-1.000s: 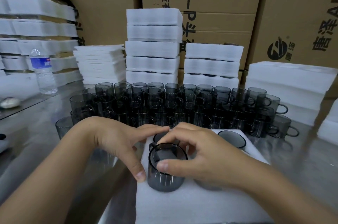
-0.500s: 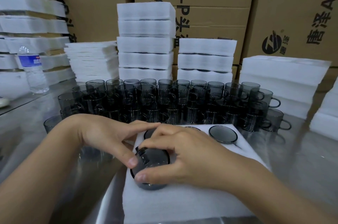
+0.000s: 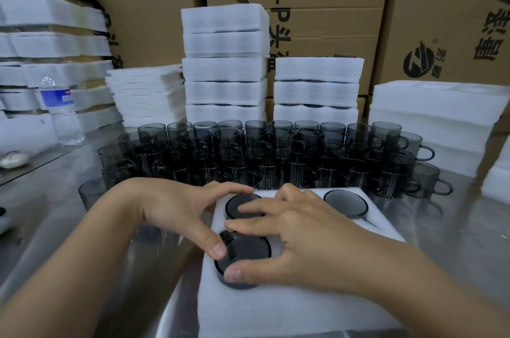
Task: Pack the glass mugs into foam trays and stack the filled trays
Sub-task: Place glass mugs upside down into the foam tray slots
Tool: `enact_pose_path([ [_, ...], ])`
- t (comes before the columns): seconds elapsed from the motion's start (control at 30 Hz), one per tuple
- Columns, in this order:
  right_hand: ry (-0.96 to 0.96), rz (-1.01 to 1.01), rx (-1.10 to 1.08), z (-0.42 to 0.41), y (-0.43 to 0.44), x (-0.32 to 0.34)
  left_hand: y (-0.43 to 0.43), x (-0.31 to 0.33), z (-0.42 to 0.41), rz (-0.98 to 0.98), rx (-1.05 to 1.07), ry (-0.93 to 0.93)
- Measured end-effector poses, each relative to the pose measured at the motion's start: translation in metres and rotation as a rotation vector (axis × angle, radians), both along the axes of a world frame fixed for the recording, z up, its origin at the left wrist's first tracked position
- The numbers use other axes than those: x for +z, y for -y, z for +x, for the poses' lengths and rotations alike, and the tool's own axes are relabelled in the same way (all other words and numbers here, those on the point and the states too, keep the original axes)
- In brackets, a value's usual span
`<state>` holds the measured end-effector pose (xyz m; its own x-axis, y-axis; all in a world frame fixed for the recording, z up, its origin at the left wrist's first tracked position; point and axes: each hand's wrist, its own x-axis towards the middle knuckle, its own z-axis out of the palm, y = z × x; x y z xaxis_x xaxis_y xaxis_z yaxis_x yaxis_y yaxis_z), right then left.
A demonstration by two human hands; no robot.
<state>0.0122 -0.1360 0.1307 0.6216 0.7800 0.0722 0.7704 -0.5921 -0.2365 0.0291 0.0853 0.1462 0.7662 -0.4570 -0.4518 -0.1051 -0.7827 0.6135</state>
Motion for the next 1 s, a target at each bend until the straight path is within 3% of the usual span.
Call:
enact_pose_path([
  [0.2,-0.012,-0.008,0.019,0.003,0.002,-0.004,0.006,0.007,0.006,0.084,0.004,-0.001],
  [0.4,-0.217,0.131,0.008,0.010,0.004,-0.007,0.005,0.005,0.005,0.058,-0.001,-0.002],
  [0.57,-0.116,0.317,-0.248,0.016,0.003,-0.009,0.004,0.006,0.004,0.057,-0.002,0.002],
  [0.67,-0.098,0.227,-0.322,0.016,0.003,-0.010,0.005,0.007,0.004,0.049,0.006,-0.003],
  [1.0,-0.059,0.026,-0.244,0.021,0.002,-0.008,0.008,0.006,0.003,0.010,0.026,0.010],
])
